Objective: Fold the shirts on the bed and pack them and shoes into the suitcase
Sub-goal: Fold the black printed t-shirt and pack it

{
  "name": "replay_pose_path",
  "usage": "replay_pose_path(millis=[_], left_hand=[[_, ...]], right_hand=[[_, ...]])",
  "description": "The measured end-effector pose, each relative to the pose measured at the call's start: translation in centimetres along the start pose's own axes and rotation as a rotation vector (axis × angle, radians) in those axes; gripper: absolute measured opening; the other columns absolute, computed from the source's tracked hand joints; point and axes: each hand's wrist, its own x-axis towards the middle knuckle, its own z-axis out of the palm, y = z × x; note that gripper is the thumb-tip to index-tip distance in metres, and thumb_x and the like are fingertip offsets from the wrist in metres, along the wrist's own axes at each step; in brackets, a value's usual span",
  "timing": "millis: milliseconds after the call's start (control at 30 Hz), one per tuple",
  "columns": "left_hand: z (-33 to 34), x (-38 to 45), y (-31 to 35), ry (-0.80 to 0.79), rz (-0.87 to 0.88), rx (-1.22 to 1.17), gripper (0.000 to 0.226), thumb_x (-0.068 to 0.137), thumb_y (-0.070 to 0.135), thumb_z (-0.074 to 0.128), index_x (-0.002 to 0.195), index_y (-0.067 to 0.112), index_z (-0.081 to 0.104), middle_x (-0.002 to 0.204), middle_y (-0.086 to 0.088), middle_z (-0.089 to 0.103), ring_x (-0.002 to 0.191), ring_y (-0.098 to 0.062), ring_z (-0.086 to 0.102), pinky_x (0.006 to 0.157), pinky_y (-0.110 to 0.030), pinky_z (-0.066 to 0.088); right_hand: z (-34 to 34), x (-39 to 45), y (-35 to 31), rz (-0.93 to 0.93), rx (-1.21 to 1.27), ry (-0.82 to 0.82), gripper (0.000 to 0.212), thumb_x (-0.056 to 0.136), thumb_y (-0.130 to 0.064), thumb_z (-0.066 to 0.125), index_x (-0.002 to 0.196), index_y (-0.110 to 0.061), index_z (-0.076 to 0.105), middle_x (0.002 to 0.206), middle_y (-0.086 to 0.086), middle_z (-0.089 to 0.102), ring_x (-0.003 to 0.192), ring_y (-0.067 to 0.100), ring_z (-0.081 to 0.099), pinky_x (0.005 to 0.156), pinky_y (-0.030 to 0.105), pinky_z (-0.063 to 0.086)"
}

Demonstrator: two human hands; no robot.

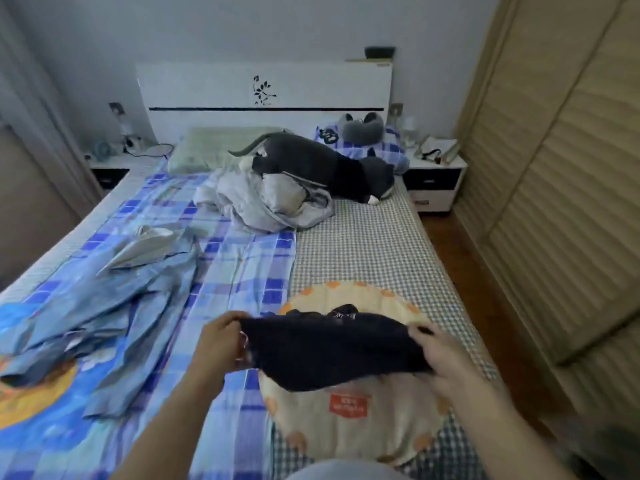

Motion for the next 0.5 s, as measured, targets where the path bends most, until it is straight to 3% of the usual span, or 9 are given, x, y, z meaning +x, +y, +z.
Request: replay_pose_path(millis=[33,100,200,267,400,500], left_hand=[[1.1,-0.6,-3.3,-0.021,-0.151,-0.096,0.033,0.094,-0.002,0.035,0.099,0.009,0.065,0.065,-0.012,0.055,0.055,-0.025,0.053,0.056,-0.035,0.055],[2.8,-1.5,-8.3,-0.028,-0.28,-0.118,0.028,0.094,-0.003,0.034,0.098,0.007,0.06,0.069,-0.017,0.055,0.062,-0.025,0.053,0.056,-0.029,0.045],[4.0,-3.1,-11.6,0.049,-0.318,-0.086,0.023,0.094,-0.004,0.038,0.09,0.011,0.055,0.078,-0.015,0.055,0.073,-0.022,0.048,0.057,-0.031,0.03],[4.0,-3.5,-12.4,0.119,-0.352,-0.132,0.022,0.097,-0.002,0.037,0.091,0.012,0.054,0.085,-0.014,0.056,0.079,-0.023,0.048,0.064,-0.035,0.035],[3.8,-4.4,-13.3,0.217,-0.351,-0.187,0.021,0.097,0.001,0.039,0.096,0.013,0.057,0.099,-0.017,0.062,0.09,-0.028,0.057,0.08,-0.041,0.043],[3.6,-6.1,-12.0,0.256,-0.277,-0.143,0.021,0.102,0.006,0.035,0.099,0.011,0.055,0.093,-0.008,0.058,0.084,-0.023,0.053,0.074,-0.04,0.039]], right_hand=[[-0.4,0.3,3.2,0.117,0.006,0.018,0.011,0.102,-0.009,0.056,0.101,-0.013,0.066,0.113,0.023,0.067,0.086,0.035,0.064,0.055,0.035,0.054],[-1.1,0.9,7.9,0.253,-0.02,0.033,0.012,0.101,-0.002,0.054,0.099,-0.006,0.065,0.108,0.023,0.067,0.081,0.032,0.062,0.047,0.029,0.051],[-1.8,0.9,11.0,0.329,-0.087,0.003,0.01,0.097,0.003,0.058,0.099,0.002,0.068,0.107,0.026,0.07,0.088,0.035,0.065,0.063,0.037,0.055],[-1.9,0.5,11.1,0.361,-0.085,-0.026,0.014,0.094,0.009,0.06,0.105,0.006,0.067,0.1,0.024,0.069,0.089,0.036,0.064,0.066,0.04,0.055],[-1.8,-0.3,9.4,0.416,-0.026,-0.12,0.023,0.089,0.022,0.055,0.106,0.009,0.063,0.105,0.027,0.066,0.092,0.037,0.064,0.048,0.034,0.058],[-1.8,-0.6,8.0,0.437,-0.105,-0.237,0.041,0.083,0.028,0.053,0.119,0.01,0.062,0.118,0.028,0.065,0.106,0.038,0.064,0.068,0.035,0.06]])
